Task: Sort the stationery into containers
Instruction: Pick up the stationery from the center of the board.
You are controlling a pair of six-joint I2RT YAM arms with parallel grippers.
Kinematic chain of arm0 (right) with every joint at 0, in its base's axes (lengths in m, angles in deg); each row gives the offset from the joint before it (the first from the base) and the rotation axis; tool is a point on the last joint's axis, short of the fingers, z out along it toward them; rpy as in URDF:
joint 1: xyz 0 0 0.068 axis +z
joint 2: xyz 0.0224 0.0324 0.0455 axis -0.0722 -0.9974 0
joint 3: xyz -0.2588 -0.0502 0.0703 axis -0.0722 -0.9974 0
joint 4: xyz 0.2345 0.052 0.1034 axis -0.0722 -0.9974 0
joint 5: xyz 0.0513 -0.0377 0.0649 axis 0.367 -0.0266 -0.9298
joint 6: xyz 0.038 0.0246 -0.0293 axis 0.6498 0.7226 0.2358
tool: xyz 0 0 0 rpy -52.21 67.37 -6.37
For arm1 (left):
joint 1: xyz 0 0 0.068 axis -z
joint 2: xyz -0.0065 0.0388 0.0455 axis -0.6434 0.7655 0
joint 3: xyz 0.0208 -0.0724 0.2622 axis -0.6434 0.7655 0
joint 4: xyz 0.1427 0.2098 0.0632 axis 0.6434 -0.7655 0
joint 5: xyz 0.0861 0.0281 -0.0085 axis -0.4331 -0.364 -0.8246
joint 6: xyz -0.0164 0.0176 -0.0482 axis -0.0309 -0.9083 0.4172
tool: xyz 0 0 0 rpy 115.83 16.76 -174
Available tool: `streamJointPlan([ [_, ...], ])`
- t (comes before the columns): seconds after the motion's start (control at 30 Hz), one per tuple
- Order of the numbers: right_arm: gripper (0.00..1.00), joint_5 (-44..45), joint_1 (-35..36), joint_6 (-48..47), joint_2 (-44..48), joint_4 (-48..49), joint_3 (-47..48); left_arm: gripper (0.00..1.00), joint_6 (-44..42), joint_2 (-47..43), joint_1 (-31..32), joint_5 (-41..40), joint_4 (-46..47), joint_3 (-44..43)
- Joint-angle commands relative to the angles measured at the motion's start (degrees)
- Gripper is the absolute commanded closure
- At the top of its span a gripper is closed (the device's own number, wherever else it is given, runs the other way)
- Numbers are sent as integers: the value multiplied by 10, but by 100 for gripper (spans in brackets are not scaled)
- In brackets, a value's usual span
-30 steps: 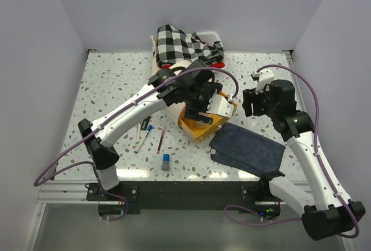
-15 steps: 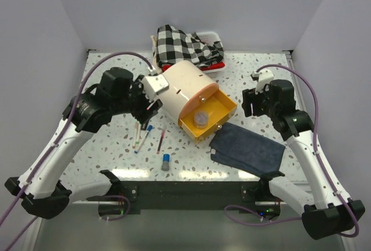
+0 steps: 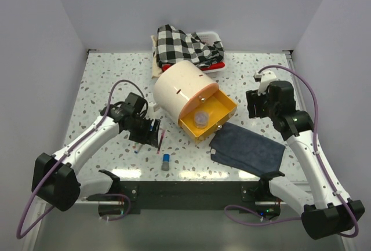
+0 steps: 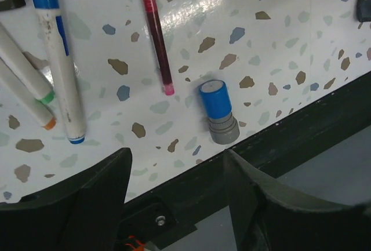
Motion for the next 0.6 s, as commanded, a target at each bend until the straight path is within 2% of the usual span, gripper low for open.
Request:
streamJointPlan([
  [0.0, 36, 22, -4, 3, 6, -4, 1, 30, 86, 4, -6, -2, 44, 35],
  [0.17, 36, 23, -8, 6, 15, -2, -19, 29, 116, 11, -7, 30, 76, 67],
  [0.33, 37, 23, -10, 6, 16, 1, -26, 37, 138, 11, -7, 47, 108, 103],
  [0.57, 37, 18, -12, 8, 14, 11, -45, 37, 152, 1, 6, 62, 139, 122],
])
